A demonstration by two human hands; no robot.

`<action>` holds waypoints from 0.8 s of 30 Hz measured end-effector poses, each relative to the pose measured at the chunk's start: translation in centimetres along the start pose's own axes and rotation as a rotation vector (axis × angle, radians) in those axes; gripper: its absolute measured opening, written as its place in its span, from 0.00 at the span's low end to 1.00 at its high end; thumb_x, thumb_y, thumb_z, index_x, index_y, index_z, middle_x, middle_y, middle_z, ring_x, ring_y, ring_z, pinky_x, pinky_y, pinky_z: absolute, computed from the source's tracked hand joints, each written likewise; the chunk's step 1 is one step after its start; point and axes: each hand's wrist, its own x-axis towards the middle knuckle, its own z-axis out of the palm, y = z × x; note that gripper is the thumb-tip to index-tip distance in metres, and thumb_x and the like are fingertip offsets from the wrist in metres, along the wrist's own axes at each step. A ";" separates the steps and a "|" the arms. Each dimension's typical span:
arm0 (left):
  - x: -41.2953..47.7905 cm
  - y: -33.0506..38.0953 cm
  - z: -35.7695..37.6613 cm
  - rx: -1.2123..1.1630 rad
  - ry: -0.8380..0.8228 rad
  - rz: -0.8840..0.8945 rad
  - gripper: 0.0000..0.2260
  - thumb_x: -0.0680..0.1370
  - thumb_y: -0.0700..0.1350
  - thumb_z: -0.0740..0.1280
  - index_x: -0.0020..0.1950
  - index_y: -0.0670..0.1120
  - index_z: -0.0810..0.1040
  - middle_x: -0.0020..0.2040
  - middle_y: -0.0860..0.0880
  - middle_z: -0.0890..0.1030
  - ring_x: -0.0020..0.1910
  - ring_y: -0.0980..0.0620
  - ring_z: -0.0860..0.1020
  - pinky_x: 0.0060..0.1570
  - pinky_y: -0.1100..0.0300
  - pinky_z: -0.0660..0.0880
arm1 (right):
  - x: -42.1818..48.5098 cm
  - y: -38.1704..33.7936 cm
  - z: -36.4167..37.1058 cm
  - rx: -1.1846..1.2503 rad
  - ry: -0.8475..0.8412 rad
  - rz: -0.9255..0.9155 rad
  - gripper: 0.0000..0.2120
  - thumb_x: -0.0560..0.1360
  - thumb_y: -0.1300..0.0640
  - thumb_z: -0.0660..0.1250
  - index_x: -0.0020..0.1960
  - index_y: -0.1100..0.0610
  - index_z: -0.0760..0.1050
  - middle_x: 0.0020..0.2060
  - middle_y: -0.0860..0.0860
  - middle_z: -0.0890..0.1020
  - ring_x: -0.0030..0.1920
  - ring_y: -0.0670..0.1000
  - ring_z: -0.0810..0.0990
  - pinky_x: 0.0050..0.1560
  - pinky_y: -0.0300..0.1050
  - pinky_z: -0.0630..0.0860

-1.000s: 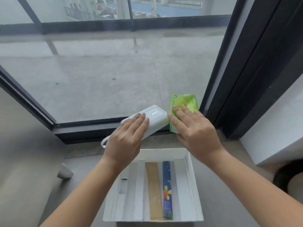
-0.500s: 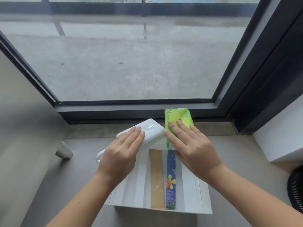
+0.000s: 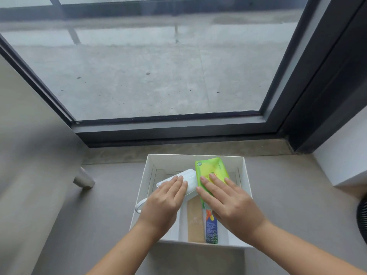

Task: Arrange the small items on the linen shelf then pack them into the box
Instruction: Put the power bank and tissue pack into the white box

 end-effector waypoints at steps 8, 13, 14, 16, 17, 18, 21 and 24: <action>0.7 0.6 1.7 -0.048 -0.143 -0.062 0.25 0.49 0.26 0.75 0.46 0.35 0.83 0.46 0.40 0.84 0.45 0.43 0.83 0.39 0.52 0.81 | -1.6 0.7 1.1 -0.013 -0.053 0.061 0.25 0.55 0.62 0.81 0.52 0.57 0.83 0.52 0.55 0.83 0.51 0.56 0.82 0.43 0.52 0.81; 1.6 0.9 3.2 -0.079 -0.244 -0.120 0.28 0.44 0.27 0.77 0.44 0.36 0.84 0.43 0.42 0.84 0.42 0.45 0.84 0.38 0.56 0.80 | -2.3 1.3 2.0 -0.026 -0.105 0.149 0.27 0.49 0.62 0.82 0.49 0.57 0.84 0.48 0.54 0.84 0.47 0.56 0.84 0.38 0.50 0.82; 1.7 1.0 3.6 -0.079 -0.256 -0.123 0.28 0.44 0.28 0.77 0.43 0.36 0.84 0.43 0.42 0.84 0.42 0.46 0.84 0.38 0.56 0.80 | -2.5 1.4 2.2 -0.025 -0.110 0.159 0.27 0.49 0.62 0.82 0.48 0.57 0.84 0.48 0.54 0.84 0.47 0.55 0.84 0.38 0.49 0.82; 2.0 1.2 4.4 -0.078 -0.283 -0.122 0.27 0.43 0.27 0.77 0.41 0.37 0.84 0.40 0.43 0.84 0.40 0.47 0.84 0.38 0.57 0.80 | -2.7 1.6 2.6 -0.021 -0.121 0.173 0.27 0.48 0.62 0.82 0.48 0.56 0.84 0.47 0.54 0.85 0.46 0.55 0.84 0.38 0.49 0.82; 2.1 1.3 4.7 -0.073 -0.300 -0.125 0.26 0.44 0.27 0.76 0.41 0.37 0.84 0.39 0.43 0.84 0.39 0.47 0.84 0.37 0.58 0.80 | -2.9 1.6 2.7 -0.021 -0.127 0.177 0.28 0.47 0.61 0.82 0.47 0.56 0.84 0.47 0.53 0.85 0.46 0.55 0.84 0.38 0.48 0.81; 2.3 1.4 5.1 -0.066 -0.306 -0.129 0.25 0.44 0.27 0.76 0.40 0.37 0.83 0.38 0.43 0.84 0.39 0.47 0.83 0.37 0.58 0.80 | -3.0 1.6 2.8 -0.019 -0.133 0.181 0.28 0.47 0.61 0.82 0.47 0.56 0.84 0.47 0.53 0.85 0.46 0.55 0.84 0.38 0.48 0.81; 2.8 1.6 6.0 -0.002 -0.328 -0.150 0.24 0.44 0.28 0.76 0.39 0.36 0.83 0.38 0.41 0.84 0.37 0.46 0.83 0.36 0.58 0.80 | -3.4 1.6 3.1 -0.007 -0.140 0.195 0.28 0.45 0.61 0.82 0.46 0.55 0.84 0.45 0.52 0.85 0.45 0.54 0.84 0.37 0.47 0.81; 3.5 2.0 6.8 0.049 -0.411 -0.188 0.24 0.43 0.29 0.78 0.38 0.36 0.83 0.35 0.41 0.83 0.33 0.45 0.82 0.32 0.59 0.80 | -3.9 1.6 3.4 -0.002 -0.158 0.205 0.29 0.44 0.61 0.81 0.45 0.55 0.85 0.45 0.52 0.85 0.44 0.53 0.84 0.36 0.46 0.81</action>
